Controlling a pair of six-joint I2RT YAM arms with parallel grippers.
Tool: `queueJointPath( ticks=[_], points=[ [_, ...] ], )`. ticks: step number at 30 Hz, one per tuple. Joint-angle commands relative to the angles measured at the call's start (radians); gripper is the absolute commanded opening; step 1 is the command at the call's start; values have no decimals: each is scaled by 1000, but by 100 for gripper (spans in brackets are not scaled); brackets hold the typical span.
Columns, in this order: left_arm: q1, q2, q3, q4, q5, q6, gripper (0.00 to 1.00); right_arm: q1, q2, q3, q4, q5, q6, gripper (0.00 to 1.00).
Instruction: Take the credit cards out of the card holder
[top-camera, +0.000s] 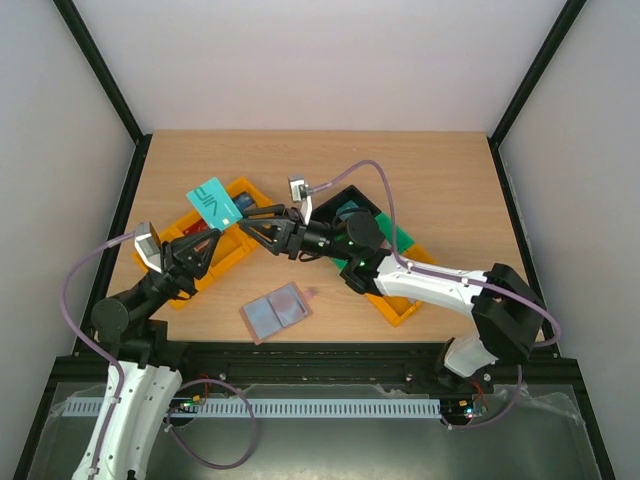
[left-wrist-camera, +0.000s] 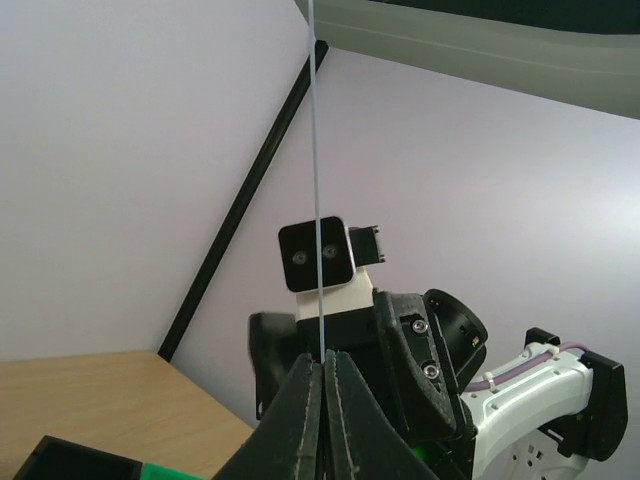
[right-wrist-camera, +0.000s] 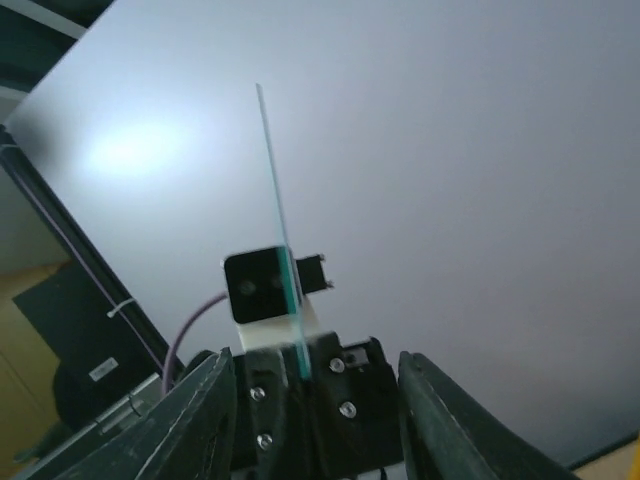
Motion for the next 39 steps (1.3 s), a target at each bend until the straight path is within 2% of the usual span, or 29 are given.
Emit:
queueJointPath(
  ticks=[1,9,12,14,15,16,17,19,22,25,28,29,33,39],
  points=[
    [-8,2,14,62,-7,-27,3,17,28,62,135,-4,39,39],
    [-22,13,10,46,-2,-15,3,22,39,101,65,0,16,2],
    [-29,12,7,20,1,6,3,19,30,109,12,4,1,2],
    [-29,7,13,-54,-18,40,5,-4,6,113,-57,18,7,2],
    [-29,0,17,-109,-40,66,24,-29,-18,118,-111,16,17,2],
    [-30,-6,24,-164,-61,101,50,-63,-45,124,-215,14,22,2],
    [-31,-15,28,-208,-81,139,67,-99,-75,133,-344,20,16,2],
    [-31,-32,44,-301,-125,228,81,-177,-134,178,-696,72,-78,2],
    [-31,-44,64,-414,-184,350,97,-294,-164,281,-1262,172,-275,2],
    [-31,-45,59,-491,-257,383,100,-429,-151,317,-1584,193,-391,2],
    [-28,-79,36,-532,-307,350,100,-515,-104,341,-1744,231,-466,2],
    [-21,-90,17,-569,-334,319,100,-563,-45,361,-1783,264,-512,2],
    [-7,-100,2,-631,-360,310,100,-604,106,425,-1835,280,-579,2],
    [-2,-114,-36,-665,-389,312,100,-610,282,539,-1832,290,-596,2]
  ],
)
